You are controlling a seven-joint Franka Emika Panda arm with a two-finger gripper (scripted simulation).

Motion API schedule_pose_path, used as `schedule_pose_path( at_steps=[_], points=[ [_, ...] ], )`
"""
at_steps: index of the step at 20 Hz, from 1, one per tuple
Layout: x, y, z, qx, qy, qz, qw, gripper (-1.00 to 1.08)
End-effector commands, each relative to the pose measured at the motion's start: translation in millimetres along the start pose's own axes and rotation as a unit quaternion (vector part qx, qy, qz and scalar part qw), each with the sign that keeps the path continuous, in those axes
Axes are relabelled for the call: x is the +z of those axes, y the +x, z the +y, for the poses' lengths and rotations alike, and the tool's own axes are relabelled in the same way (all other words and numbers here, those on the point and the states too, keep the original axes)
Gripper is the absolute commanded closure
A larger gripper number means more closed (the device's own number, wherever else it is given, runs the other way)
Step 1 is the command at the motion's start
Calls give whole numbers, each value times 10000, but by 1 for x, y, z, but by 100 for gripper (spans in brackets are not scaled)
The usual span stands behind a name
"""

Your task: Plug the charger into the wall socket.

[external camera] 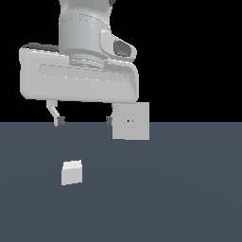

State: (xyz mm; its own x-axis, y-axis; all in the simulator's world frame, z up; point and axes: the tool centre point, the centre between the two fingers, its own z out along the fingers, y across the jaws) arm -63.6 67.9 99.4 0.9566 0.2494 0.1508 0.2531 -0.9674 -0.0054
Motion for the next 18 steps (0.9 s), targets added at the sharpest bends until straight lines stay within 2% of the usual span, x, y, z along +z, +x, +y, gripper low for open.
schedule_pose_path(
  at_steps=[1, 9, 18],
  points=[
    [8, -7, -6, -141, 18, 89, 9999, -92],
    [27, -22, -19, -433, 60, 263, 9987, -92],
    [34, -25, -23, -520, 71, 314, 9981, -92]
  ],
)
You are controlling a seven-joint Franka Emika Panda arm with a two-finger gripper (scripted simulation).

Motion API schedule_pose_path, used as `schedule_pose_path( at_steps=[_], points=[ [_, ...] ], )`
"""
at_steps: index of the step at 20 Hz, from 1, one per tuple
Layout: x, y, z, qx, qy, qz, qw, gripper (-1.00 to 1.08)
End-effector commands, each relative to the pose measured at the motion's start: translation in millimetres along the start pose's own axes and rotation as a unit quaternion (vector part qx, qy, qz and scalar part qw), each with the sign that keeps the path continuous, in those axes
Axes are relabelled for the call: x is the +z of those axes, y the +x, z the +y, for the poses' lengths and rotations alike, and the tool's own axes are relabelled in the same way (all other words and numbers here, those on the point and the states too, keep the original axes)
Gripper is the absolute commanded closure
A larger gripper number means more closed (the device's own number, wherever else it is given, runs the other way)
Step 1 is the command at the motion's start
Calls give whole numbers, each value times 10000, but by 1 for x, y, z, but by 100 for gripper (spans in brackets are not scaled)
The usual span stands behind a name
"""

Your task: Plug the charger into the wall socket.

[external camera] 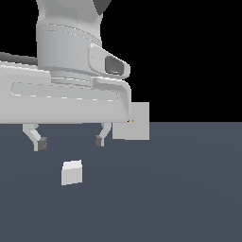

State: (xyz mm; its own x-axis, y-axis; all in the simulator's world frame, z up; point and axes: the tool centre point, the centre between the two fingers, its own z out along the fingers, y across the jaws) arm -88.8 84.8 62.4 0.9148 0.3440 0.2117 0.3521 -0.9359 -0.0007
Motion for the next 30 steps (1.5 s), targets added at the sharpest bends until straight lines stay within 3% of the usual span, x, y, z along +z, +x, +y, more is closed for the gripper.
schedule_pose_path(
  at_steps=[1, 21, 22, 30],
  points=[
    [0, 0, 0, 0, -1, 0, 10000, -92],
    [50, -11, 0, -6, -6, 1, 10000, -92],
    [50, -11, 0, -6, -6, 1, 10000, 108],
    [50, -11, 0, -6, -6, 1, 10000, 108]
  ],
)
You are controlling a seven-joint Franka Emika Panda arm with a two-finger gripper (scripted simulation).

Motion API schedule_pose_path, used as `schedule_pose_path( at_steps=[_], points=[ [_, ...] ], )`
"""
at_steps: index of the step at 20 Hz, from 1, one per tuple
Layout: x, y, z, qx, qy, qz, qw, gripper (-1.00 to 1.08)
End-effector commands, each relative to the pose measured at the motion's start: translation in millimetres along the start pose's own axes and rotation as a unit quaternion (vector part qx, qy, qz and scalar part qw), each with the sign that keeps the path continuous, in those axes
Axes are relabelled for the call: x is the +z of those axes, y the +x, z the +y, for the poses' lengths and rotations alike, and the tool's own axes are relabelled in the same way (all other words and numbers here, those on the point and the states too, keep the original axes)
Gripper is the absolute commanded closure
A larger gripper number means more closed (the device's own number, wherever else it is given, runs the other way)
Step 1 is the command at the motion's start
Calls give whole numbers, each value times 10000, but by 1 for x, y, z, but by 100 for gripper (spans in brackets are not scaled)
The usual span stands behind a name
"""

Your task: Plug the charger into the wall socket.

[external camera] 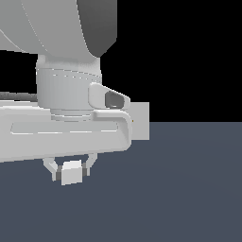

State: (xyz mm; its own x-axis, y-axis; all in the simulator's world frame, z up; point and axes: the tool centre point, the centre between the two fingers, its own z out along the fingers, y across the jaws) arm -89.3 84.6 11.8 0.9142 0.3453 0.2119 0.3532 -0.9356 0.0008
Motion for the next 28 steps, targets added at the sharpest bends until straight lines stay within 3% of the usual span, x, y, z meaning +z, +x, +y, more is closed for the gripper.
schedule_pose_path(
  at_steps=[1, 7, 13, 21, 28],
  points=[
    [0, 0, 0, 1, 0, 0, 10000, 108],
    [-6, 4, 8, 172, -34, 4, 9998, 108],
    [-27, 15, 35, 805, -157, 11, 9966, 108],
    [-67, 26, 87, 1916, -393, 14, 9807, 108],
    [-84, 26, 110, 2369, -502, 8, 9702, 108]
  ],
)
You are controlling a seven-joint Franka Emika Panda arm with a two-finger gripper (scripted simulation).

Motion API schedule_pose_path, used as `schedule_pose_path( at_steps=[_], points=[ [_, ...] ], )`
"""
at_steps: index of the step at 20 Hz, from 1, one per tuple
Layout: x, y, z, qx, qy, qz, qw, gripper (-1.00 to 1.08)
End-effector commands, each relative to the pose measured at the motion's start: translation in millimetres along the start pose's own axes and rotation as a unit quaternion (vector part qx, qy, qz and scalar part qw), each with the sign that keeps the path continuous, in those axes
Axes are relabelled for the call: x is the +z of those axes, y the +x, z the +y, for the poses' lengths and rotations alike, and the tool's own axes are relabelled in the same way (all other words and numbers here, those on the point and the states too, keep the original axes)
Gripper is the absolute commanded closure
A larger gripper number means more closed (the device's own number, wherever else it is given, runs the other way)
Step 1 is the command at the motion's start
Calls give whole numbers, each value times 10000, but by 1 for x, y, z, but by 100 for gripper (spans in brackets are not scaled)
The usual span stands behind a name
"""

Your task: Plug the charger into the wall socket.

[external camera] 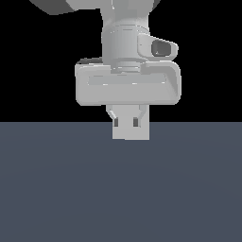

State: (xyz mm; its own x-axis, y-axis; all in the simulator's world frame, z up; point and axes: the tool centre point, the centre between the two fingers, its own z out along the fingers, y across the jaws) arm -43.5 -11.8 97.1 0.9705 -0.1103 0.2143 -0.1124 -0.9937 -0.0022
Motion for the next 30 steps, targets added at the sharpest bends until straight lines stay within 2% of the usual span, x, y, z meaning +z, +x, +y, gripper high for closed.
schedule_pose_path(
  at_steps=[1, 14, 30],
  points=[
    [-3, 2, 4, 101, -25, -5, 9999, 108],
    [-2, 4, 5, 95, -31, -9, 9999, 108],
    [8, 49, 6, 95, -31, -9, 9999, 108]
  ],
)
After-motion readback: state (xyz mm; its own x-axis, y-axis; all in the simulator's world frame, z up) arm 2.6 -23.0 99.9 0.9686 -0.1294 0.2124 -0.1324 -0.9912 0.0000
